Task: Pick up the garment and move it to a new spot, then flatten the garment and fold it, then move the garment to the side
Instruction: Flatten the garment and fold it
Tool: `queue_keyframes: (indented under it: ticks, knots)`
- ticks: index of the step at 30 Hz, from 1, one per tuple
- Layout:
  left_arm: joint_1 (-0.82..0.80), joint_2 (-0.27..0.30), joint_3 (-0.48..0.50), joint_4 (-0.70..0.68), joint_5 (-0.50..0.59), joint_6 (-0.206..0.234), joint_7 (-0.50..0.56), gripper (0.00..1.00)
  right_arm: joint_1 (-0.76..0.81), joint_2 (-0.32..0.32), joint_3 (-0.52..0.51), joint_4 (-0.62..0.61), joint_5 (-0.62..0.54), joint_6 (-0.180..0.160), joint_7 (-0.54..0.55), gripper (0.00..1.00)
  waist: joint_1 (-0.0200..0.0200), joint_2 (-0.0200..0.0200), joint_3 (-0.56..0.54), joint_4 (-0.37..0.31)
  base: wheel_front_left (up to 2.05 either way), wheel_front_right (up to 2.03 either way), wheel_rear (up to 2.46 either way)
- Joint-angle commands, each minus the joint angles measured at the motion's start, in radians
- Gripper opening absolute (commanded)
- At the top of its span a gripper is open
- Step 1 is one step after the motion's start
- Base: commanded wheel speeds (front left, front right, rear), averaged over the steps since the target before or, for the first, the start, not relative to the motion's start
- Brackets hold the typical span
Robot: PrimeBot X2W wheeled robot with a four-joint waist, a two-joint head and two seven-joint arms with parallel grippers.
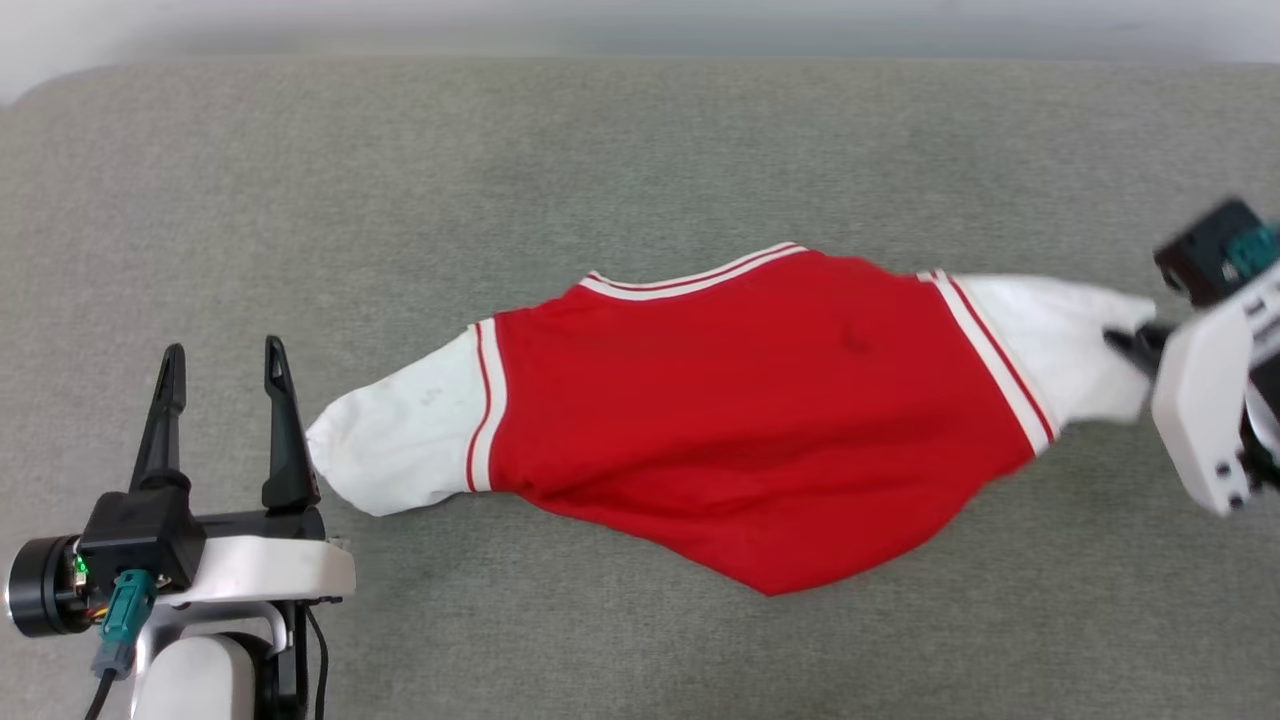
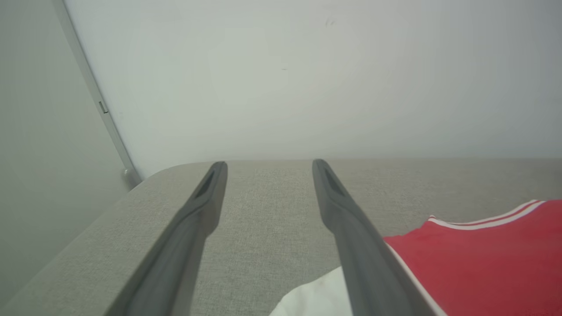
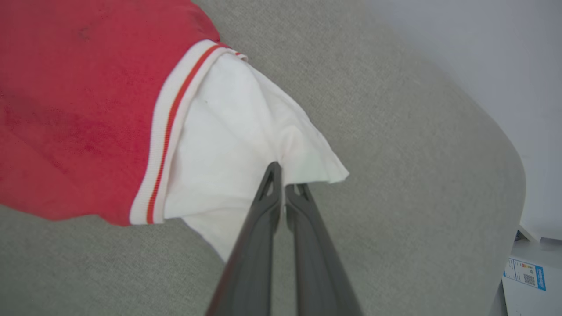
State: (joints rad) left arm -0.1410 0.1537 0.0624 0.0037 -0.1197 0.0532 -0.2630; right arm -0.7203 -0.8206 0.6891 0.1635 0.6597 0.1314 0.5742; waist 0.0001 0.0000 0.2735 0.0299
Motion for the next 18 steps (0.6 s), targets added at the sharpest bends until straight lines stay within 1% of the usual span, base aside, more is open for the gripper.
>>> queue_keyframes:
  ticks: [1, 4, 8, 11, 14, 15, 16, 18]
  knots:
    - [0.015, -0.003, 0.006, 0.000, 0.008, -0.007, -0.002, 1.00, 0.080, -0.012, -0.049, -0.016, 0.007, -0.001, 0.001, 0.00, -0.0001, 0.0000, -0.013, -0.022, 0.00, 0.00, 0.00]
    - [0.022, -0.011, 0.010, 0.003, 0.017, -0.018, -0.002, 1.00, 0.233, -0.001, -0.148, -0.022, 0.002, -0.001, -0.004, 0.00, -0.0001, 0.0000, -0.014, -0.036, 0.00, 0.00, 0.00]
    - [0.017, -0.016, 0.014, 0.011, 0.028, -0.028, -0.002, 1.00, 0.418, 0.053, -0.262, -0.014, -0.018, -0.001, -0.001, 0.00, -0.0001, 0.0000, -0.010, -0.043, 0.00, 0.00, 0.00]
    - [0.008, -0.017, 0.015, 0.018, 0.037, -0.038, -0.002, 1.00, 0.518, 0.085, -0.312, -0.005, -0.047, -0.001, 0.005, 0.00, -0.0001, 0.0000, -0.010, -0.044, 0.00, 0.00, 0.00]
    - [0.007, -0.014, 0.019, 0.032, 0.042, -0.045, -0.002, 1.00, 0.581, 0.130, -0.351, -0.007, -0.060, -0.001, -0.009, 0.00, -0.0001, 0.0000, -0.021, -0.049, 0.00, 0.00, 0.00]
    - [0.008, -0.014, 0.020, 0.037, 0.046, -0.047, -0.002, 1.00, 0.593, 0.142, -0.370, -0.009, -0.072, -0.001, -0.021, 0.40, -0.0001, 0.0000, -0.026, -0.051, 0.00, 0.00, 0.00]
    - [0.010, -0.011, 0.022, 0.041, 0.050, -0.048, -0.002, 1.00, 0.598, 0.150, -0.388, -0.014, -0.087, -0.001, -0.037, 1.00, -0.0001, 0.0000, -0.033, -0.054, 0.00, 0.00, 0.00]
    - [0.017, -0.004, 0.022, 0.055, 0.055, -0.051, -0.002, 1.00, 0.603, 0.168, -0.430, -0.031, -0.117, -0.001, -0.076, 1.00, -0.0001, 0.0000, -0.049, -0.060, 0.00, 0.00, 0.00]
